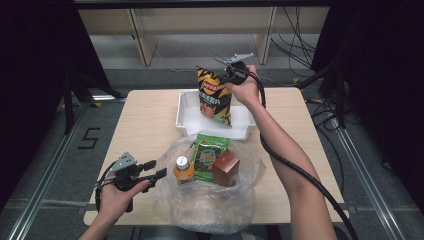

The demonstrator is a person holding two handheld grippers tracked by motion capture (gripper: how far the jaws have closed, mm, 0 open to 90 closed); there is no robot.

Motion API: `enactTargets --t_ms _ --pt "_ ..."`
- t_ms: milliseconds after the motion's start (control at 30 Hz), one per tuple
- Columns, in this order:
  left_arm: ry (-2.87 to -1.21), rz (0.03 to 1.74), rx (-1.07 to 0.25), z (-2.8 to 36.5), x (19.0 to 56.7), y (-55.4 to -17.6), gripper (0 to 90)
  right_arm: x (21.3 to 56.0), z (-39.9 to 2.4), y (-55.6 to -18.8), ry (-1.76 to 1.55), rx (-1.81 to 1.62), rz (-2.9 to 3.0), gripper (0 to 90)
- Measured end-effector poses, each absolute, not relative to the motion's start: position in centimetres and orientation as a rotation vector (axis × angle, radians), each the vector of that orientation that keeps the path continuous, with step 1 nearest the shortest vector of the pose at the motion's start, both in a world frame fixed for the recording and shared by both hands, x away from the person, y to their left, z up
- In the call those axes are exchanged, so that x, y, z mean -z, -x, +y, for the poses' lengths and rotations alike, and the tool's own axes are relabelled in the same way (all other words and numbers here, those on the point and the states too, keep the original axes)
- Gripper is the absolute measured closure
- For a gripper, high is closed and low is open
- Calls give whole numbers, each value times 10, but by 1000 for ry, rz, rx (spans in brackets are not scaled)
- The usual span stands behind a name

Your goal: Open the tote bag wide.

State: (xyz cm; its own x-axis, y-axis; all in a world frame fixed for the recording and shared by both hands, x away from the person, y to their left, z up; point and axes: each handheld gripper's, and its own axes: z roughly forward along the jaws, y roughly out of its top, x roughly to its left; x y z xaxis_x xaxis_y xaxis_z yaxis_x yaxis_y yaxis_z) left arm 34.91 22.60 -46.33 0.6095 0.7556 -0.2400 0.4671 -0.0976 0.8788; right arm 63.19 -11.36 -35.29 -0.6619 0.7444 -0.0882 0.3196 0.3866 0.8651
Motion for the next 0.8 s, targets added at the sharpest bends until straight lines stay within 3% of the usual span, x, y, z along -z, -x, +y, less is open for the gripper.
enactTargets --t_ms 267,567,800 --pt "-1747 1004 -329 226 464 -349 412 354 -118 -633 -916 -1171 2185 823" --pt "-1742 1000 -329 225 464 -350 412 353 -117 -631 -971 -1148 2131 582" --pt "-1747 997 -327 225 464 -350 412 347 -120 -627 -1015 -1122 2110 489"
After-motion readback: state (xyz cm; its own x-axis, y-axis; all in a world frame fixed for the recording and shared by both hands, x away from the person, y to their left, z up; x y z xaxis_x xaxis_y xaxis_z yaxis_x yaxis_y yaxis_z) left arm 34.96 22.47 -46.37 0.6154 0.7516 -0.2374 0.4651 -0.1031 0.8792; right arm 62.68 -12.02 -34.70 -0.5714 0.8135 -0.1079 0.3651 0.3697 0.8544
